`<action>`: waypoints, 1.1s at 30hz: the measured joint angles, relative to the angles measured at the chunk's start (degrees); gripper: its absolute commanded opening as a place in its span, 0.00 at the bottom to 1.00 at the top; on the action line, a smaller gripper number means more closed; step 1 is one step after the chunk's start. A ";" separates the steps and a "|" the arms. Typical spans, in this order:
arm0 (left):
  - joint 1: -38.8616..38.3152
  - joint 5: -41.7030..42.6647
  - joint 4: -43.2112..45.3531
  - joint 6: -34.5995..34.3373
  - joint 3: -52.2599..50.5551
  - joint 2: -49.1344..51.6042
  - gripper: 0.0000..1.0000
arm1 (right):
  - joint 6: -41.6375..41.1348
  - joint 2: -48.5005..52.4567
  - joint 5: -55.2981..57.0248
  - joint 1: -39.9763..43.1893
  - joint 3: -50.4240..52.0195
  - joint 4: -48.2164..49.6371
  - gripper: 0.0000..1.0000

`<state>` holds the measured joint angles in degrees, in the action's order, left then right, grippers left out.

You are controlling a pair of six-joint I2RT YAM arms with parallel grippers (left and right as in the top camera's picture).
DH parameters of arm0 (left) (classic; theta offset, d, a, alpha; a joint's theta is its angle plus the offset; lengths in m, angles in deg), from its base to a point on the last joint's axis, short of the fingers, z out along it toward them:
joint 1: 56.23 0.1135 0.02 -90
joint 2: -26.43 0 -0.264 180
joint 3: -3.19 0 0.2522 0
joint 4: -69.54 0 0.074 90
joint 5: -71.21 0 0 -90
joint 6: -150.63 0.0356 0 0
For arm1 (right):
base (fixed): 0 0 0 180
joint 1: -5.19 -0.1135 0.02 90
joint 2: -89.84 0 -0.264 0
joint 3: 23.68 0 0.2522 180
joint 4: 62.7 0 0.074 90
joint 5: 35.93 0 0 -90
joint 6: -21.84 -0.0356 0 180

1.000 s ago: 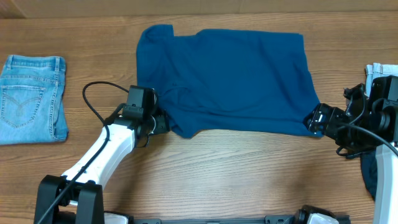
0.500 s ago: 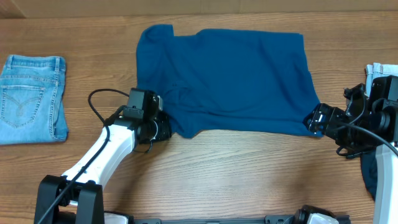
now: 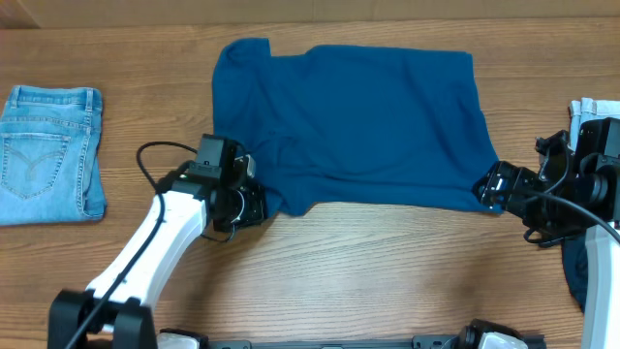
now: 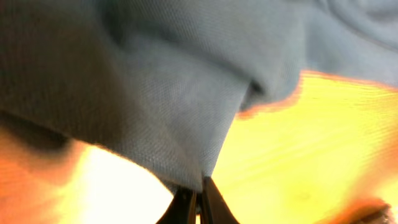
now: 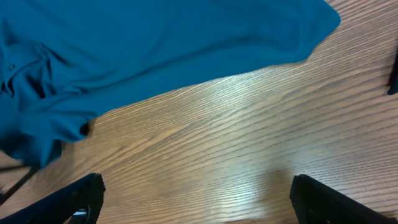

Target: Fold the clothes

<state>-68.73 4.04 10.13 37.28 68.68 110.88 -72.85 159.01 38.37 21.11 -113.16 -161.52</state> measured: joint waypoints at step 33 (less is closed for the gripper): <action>-5.92 -20.98 4.15 -1.49 9.14 -2.51 0.04 | 0.00 0.02 0.04 0.00 0.11 0.90 1.00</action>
<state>-74.65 -16.94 14.28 35.79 77.81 108.36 -72.85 159.03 38.41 21.11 -113.05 -160.62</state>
